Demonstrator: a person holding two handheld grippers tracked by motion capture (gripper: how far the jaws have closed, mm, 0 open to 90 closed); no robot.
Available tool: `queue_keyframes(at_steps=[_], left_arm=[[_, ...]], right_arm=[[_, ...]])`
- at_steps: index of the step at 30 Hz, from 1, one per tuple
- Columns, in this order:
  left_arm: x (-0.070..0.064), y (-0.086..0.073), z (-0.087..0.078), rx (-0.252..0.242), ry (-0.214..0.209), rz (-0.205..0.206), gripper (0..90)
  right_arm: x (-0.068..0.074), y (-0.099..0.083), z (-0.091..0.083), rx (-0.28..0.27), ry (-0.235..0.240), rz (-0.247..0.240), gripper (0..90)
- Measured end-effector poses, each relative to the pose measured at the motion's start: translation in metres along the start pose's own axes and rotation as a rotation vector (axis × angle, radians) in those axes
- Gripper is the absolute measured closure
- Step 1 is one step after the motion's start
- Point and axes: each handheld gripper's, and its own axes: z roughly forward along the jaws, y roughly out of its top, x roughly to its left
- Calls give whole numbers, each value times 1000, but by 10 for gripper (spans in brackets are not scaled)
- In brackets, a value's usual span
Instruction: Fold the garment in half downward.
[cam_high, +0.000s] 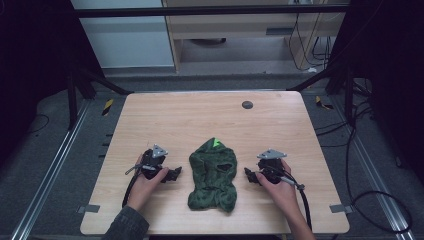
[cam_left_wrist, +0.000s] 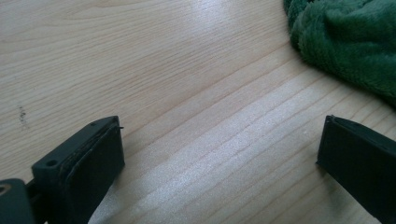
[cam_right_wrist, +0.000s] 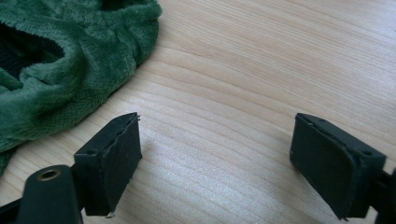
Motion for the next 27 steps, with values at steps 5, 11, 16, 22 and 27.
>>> queue_keyframes(at_steps=[5, 11, 16, 22, 27], left_arm=[[-3, 1, -1, 8, 1, 0, 0], [-10, 13, -3, 41, -13, 70, 44], [-6, 32, 0, 68, -48, 104, 76], [-3, 60, 5, 83, -81, 126, 147], [-6, 81, 5, 52, -99, 138, 229]], right_arm=[[0, 0, 1, 4, -5, 1, 142], [3, 8, 0, 49, 10, -20, 221], [0, 19, -1, 107, 59, -63, 320], [-4, 44, 1, 155, 118, -100, 400], [-9, 64, 2, 152, 144, -101, 531]])
